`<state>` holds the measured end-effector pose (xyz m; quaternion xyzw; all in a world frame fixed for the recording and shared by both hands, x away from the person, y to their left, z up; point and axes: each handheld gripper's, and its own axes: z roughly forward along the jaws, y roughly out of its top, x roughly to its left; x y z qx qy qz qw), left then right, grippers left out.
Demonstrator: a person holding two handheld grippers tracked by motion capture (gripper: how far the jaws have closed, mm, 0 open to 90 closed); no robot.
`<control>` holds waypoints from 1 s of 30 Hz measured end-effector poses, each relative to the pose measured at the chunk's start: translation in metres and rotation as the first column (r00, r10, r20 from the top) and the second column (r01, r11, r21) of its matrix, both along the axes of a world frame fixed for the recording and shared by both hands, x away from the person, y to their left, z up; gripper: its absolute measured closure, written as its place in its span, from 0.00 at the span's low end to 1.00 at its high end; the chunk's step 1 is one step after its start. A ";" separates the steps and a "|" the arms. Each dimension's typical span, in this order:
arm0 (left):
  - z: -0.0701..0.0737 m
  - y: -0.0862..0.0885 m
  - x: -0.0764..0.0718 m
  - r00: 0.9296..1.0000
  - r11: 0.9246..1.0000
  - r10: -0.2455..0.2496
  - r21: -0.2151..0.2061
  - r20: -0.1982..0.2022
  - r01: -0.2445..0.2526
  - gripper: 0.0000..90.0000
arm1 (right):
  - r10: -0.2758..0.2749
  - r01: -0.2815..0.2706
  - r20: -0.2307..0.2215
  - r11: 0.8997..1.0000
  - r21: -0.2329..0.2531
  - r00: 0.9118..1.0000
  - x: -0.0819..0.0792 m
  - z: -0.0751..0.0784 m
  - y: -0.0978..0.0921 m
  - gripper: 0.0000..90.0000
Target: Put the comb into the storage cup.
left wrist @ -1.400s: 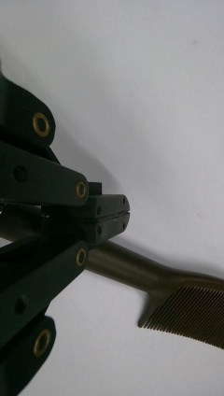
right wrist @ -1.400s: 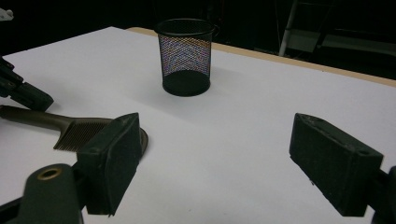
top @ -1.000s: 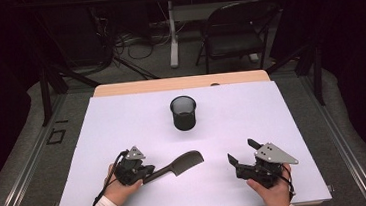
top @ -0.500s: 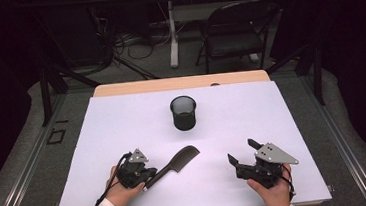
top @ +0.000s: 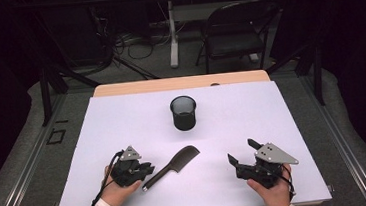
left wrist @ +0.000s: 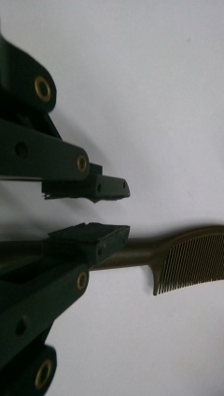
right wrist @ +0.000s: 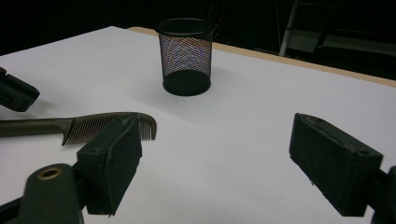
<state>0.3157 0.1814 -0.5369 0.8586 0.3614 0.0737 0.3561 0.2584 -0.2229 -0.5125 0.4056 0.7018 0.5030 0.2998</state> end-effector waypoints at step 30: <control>0.015 0.011 0.000 0.999 0.996 -0.009 -0.086 0.044 0.013 0.51 | 0.006 -0.006 -0.009 1.000 -0.004 1.000 0.000 -0.001 0.000 0.19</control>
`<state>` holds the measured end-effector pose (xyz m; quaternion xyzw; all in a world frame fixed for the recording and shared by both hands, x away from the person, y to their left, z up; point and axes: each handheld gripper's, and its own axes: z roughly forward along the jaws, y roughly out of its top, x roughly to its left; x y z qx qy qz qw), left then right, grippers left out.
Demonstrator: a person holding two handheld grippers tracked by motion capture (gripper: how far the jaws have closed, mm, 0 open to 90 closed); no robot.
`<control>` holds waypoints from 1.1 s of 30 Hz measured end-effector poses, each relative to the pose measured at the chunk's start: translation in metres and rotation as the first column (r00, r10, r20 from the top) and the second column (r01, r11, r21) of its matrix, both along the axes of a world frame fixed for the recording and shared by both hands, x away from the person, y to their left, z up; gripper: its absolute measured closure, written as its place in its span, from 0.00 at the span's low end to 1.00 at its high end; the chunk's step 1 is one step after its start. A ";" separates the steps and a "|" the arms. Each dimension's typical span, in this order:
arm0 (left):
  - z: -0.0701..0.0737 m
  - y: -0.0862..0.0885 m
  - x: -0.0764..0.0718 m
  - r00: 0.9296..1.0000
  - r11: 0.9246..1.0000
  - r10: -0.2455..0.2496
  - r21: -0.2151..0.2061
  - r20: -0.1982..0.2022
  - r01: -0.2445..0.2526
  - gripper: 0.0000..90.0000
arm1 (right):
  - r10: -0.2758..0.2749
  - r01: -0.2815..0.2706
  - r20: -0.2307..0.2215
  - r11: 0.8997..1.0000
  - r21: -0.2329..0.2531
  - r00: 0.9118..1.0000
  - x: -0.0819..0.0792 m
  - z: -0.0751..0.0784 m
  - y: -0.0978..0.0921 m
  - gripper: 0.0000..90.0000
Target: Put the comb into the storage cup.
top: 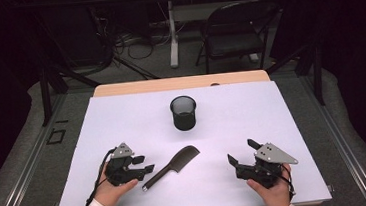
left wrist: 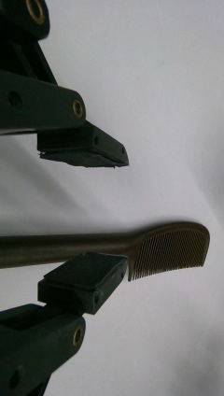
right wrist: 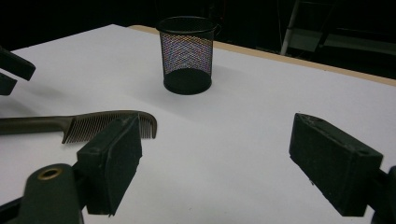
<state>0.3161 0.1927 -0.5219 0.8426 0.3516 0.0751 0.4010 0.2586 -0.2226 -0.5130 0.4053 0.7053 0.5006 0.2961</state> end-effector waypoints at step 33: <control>0.013 -0.013 -0.008 0.998 0.998 -0.040 -0.047 0.044 0.042 0.04 | 0.009 -0.009 -0.008 1.000 -0.002 1.000 0.001 -0.002 0.001 0.19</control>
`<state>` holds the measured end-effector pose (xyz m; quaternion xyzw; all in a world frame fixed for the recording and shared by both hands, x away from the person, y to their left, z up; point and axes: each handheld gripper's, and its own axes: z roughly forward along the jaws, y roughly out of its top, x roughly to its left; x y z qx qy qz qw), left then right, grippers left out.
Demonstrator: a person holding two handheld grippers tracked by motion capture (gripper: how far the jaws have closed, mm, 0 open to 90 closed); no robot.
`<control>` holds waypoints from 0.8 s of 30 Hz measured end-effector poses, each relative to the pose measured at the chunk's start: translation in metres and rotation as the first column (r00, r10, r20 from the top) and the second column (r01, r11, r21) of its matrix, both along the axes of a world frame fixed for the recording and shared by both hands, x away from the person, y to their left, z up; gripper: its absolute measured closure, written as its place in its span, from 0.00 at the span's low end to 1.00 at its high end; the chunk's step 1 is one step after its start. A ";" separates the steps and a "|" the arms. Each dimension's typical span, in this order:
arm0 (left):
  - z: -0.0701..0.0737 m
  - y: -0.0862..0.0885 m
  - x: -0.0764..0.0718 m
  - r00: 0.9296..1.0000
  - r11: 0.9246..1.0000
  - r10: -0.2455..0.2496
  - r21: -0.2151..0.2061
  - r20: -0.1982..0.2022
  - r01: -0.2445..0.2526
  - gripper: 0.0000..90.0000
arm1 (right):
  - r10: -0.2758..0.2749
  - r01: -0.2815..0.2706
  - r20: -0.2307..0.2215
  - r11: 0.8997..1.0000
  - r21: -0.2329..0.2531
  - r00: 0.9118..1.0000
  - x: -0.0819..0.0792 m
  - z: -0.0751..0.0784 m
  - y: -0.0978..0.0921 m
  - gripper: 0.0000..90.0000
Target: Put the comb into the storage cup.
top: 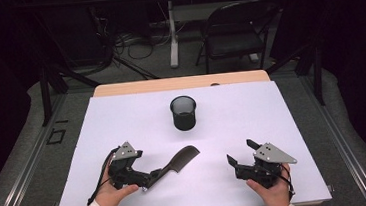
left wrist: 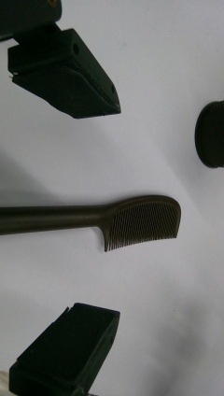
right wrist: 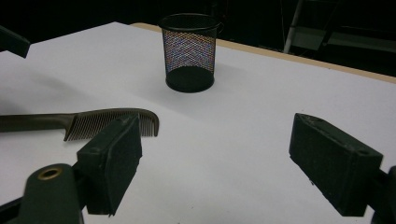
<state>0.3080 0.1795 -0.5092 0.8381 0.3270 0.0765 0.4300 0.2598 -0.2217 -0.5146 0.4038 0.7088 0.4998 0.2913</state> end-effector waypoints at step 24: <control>0.013 -0.012 -0.001 0.997 0.995 -0.050 0.086 -0.050 0.054 0.00 | -0.001 0.001 -0.004 1.000 -0.003 1.000 0.001 -0.001 0.001 0.19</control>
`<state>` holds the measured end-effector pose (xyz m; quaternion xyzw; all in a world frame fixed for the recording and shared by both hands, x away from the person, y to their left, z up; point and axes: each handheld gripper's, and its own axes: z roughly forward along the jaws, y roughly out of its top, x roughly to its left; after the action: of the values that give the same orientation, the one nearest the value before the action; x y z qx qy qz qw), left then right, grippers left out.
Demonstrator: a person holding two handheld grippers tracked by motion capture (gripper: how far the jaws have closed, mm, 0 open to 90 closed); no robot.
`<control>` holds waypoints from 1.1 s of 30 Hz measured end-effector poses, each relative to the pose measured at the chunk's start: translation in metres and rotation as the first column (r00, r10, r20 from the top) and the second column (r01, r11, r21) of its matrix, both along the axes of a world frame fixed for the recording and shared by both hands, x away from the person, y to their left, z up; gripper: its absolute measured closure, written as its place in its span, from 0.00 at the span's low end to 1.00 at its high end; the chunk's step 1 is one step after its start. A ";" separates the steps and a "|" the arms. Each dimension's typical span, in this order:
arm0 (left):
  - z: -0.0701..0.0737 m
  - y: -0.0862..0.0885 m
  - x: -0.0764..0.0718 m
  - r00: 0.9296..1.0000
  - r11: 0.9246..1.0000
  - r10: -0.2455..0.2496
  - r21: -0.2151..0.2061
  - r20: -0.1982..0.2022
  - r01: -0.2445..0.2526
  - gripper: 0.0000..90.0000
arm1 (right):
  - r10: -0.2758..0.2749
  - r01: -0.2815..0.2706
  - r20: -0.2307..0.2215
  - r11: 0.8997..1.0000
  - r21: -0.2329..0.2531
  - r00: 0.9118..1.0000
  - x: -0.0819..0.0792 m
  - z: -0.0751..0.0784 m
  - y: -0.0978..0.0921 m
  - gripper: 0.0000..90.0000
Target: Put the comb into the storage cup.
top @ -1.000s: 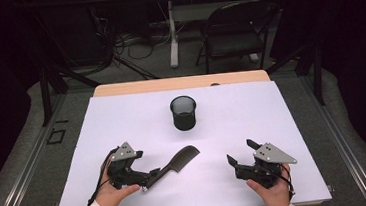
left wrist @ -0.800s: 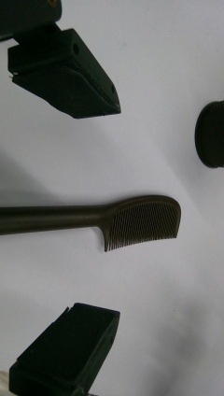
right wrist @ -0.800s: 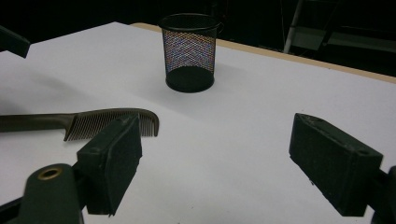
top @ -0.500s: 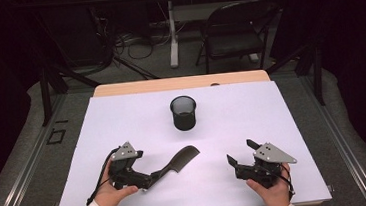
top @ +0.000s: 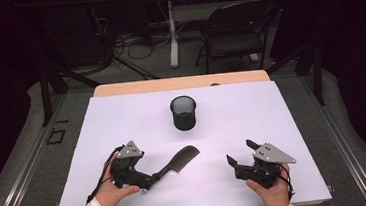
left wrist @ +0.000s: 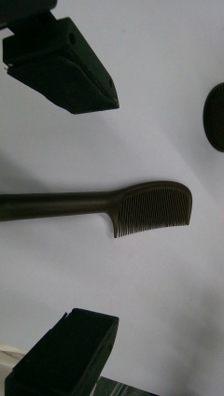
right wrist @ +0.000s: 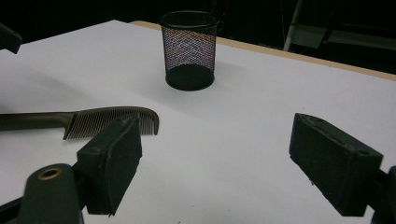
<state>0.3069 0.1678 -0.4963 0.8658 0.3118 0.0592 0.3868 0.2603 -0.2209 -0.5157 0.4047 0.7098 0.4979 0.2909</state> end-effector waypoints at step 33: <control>0.013 -0.024 0.020 0.990 0.980 0.005 0.197 -0.138 0.023 0.05 | 0.002 -0.002 -0.002 1.000 0.000 1.000 0.000 0.000 0.000 0.19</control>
<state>0.3270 0.1441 -0.4837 0.9034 0.3263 0.0284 0.2768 0.2602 -0.2208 -0.5159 0.4046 0.7105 0.4976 0.2896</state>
